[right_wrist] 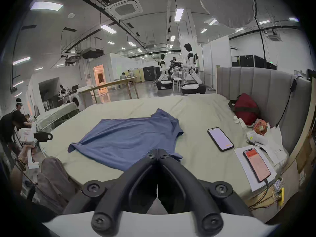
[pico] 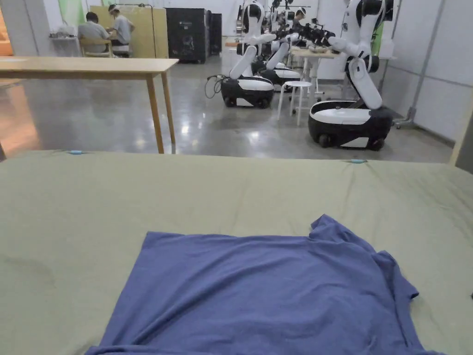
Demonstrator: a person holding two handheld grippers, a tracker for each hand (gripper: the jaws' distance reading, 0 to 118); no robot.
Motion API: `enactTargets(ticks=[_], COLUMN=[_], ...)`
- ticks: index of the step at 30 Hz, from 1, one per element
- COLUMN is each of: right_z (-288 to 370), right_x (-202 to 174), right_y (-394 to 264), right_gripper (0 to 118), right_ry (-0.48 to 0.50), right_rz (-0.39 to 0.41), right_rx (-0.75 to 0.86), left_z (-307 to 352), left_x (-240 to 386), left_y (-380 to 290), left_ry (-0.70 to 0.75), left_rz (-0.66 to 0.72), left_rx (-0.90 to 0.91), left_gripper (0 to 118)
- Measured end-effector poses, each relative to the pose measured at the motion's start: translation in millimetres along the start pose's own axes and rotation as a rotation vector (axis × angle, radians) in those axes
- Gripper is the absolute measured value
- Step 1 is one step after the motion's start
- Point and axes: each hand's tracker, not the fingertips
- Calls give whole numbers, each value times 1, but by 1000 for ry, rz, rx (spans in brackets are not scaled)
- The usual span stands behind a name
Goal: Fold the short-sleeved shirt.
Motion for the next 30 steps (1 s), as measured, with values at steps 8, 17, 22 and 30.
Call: enactTargets(ticks=[8,17,22,30], right_z=[-17,-33,-45,-84], right_x=[1,-10,-3,3], right_y=[0,-5,-14,-10], right_gripper=[0,0,0,0], right_ry=[72,93,68,-19], right_rz=[10,40,44,89], right_rx=[4,-48,-105,-222], left_z=[-76,-157,-154,-145], left_x=[-21,-65,-55,-42], left_y=[5,-8,-18,-36], left_ry=[101,130,92,27], left_rz=[-75,-104,-231,-243], left_rx=[-207,-334,-301,-259], left_gripper=[114,107,60,8])
